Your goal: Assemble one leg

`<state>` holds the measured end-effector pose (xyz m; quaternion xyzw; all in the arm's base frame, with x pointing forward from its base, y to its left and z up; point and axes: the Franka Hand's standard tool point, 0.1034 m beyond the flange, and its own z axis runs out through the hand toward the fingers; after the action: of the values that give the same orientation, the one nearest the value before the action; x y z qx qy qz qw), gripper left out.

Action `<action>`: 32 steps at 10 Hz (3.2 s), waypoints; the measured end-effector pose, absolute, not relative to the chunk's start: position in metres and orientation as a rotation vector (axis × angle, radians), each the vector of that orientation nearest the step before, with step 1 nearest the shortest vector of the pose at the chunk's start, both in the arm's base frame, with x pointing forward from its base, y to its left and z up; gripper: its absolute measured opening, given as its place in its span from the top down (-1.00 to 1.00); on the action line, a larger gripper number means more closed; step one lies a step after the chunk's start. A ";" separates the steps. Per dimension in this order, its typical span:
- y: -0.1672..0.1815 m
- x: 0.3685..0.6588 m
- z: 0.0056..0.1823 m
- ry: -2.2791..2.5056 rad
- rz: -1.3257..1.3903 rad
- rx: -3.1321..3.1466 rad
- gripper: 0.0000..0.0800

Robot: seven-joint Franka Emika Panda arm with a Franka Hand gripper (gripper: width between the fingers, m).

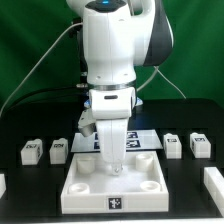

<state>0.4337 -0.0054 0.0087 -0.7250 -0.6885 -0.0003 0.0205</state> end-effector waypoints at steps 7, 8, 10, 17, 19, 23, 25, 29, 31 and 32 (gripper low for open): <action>-0.006 0.434 0.009 -2.135 -0.004 -2.250 0.86; -0.006 0.434 0.009 -2.135 -0.004 -2.250 0.86; -0.006 0.434 0.009 -2.135 -0.004 -2.250 0.86; 0.039 0.463 0.008 -2.244 -0.120 -2.176 0.86; 0.053 0.477 0.009 -2.221 -0.130 -2.190 0.86; 0.067 0.490 0.009 -2.181 -0.102 -2.206 0.86; 0.069 0.490 0.009 -2.160 -0.046 -2.195 0.85; 0.067 0.490 0.008 -2.156 -0.043 -2.197 0.43; 0.067 0.490 0.008 -2.155 -0.042 -2.198 -0.29; 0.067 0.490 0.008 -2.155 -0.042 -2.198 -0.52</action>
Offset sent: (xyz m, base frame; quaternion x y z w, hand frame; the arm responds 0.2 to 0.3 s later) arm 0.0000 0.0000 0.0000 0.0000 0.0000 0.0000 1.0000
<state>0.4903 0.0668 0.0082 -0.7137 -0.6996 -0.0137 0.0317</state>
